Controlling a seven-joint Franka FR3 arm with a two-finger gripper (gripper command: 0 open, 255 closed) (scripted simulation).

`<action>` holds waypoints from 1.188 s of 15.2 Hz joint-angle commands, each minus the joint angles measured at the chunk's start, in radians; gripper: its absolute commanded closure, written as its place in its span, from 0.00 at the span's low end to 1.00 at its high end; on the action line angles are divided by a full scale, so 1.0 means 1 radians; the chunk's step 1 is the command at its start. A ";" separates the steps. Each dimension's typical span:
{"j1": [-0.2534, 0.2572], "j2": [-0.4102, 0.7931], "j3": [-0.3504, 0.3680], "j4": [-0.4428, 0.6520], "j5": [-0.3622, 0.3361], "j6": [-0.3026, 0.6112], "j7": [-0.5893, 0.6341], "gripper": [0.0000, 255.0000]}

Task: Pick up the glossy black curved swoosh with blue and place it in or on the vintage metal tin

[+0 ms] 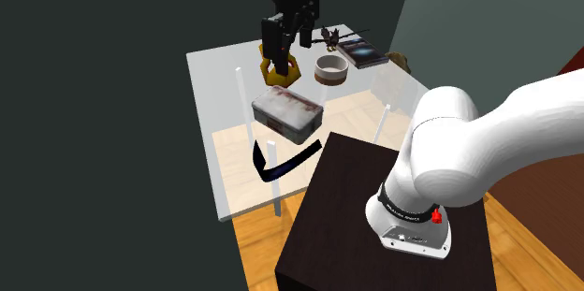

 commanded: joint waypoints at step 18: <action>0.069 0.130 -0.277 -0.459 -0.183 0.571 -0.550 0.00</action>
